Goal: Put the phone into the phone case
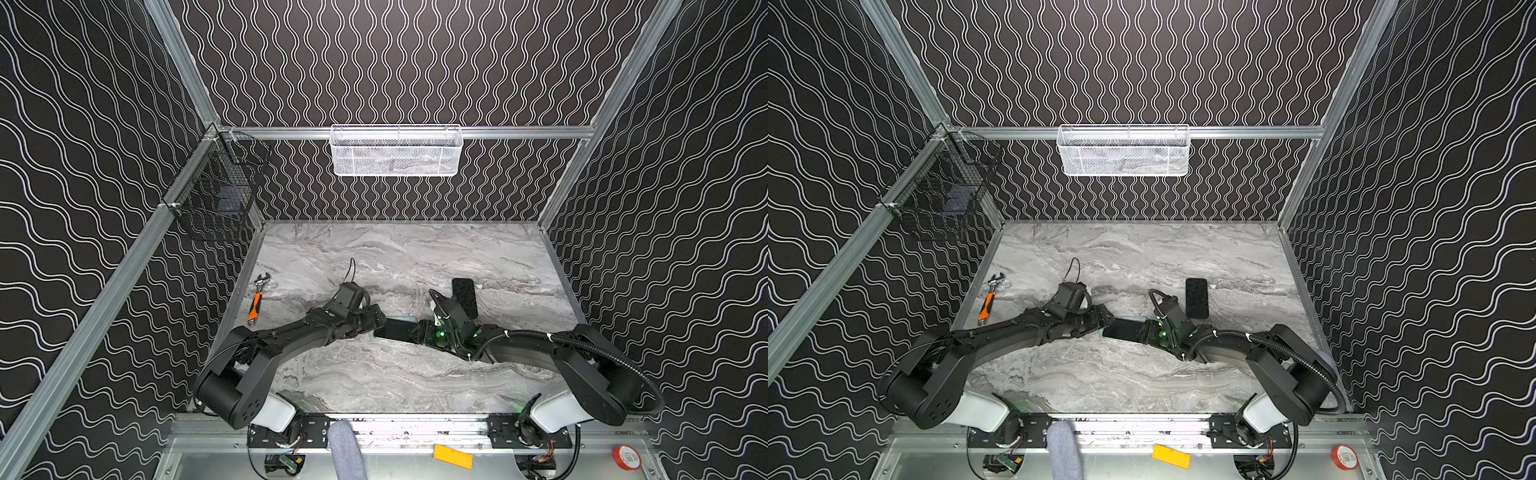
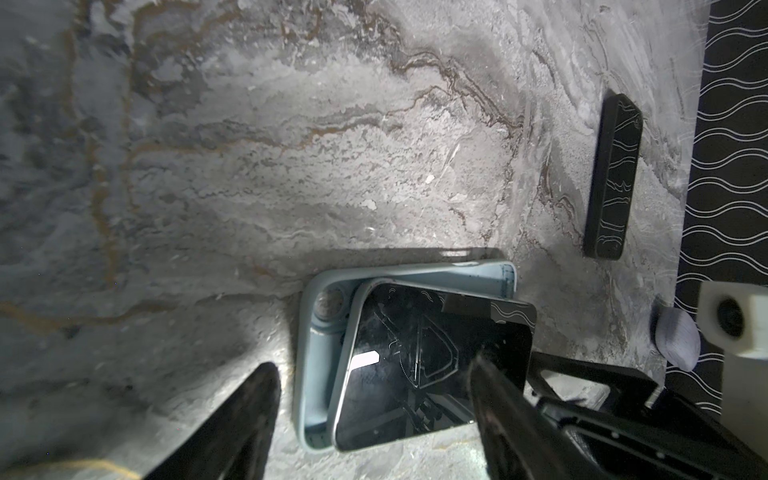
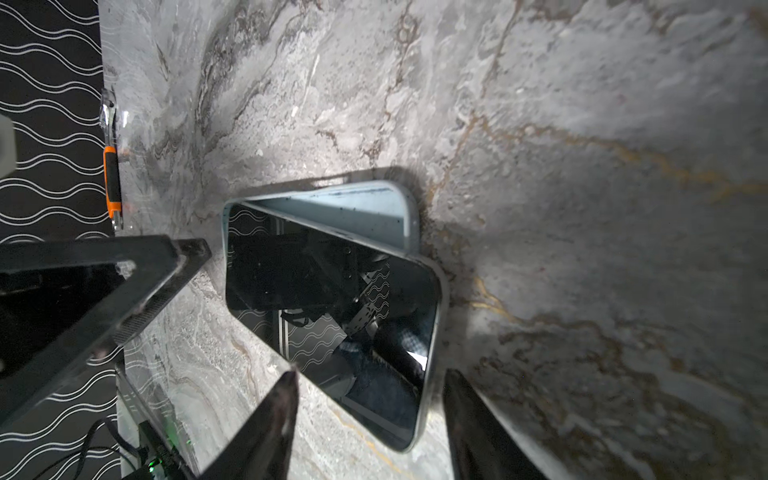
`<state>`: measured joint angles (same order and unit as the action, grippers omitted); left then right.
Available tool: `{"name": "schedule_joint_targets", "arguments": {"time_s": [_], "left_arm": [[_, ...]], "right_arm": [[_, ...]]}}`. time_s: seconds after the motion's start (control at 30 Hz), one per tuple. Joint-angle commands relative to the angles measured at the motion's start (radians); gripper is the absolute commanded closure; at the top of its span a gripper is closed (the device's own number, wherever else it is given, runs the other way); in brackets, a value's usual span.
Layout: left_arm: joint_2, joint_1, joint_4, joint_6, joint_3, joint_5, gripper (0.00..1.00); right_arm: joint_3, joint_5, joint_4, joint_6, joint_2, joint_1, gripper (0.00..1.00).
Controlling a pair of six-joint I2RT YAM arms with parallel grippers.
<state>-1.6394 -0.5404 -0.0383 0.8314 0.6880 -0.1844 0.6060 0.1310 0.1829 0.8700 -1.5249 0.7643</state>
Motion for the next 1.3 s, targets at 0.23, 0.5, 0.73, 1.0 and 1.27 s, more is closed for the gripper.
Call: {"name": "schedule_joint_targets", "arguments": {"time_s": [0.23, 0.5, 0.73, 1.0, 1.27], "left_arm": [[-0.013, 0.001, 0.041, -0.005, 0.013, -0.001, 0.24], [-0.019, 0.001, 0.046, -0.003, 0.011, -0.008, 0.24], [0.015, 0.0, 0.019, -0.009, 0.005, -0.011, 0.24], [0.023, 0.001, 0.026, 0.006, -0.008, -0.026, 0.23], [0.017, 0.0, 0.024, 0.002, 0.006, -0.026, 0.23]], "right_arm": [[0.004, 0.033, 0.092, -0.049, 0.008, -0.004, 0.46], [-0.012, 0.047, 0.145, -0.051, 0.023, -0.008, 0.51], [-0.022, 0.008, 0.081, -0.039, 0.053, -0.017, 0.42], [-0.077, 0.054, 0.124, -0.012, 0.049, -0.02, 0.34], [-0.144, 0.131, 0.245, 0.039, 0.035, -0.015, 0.33]]}}
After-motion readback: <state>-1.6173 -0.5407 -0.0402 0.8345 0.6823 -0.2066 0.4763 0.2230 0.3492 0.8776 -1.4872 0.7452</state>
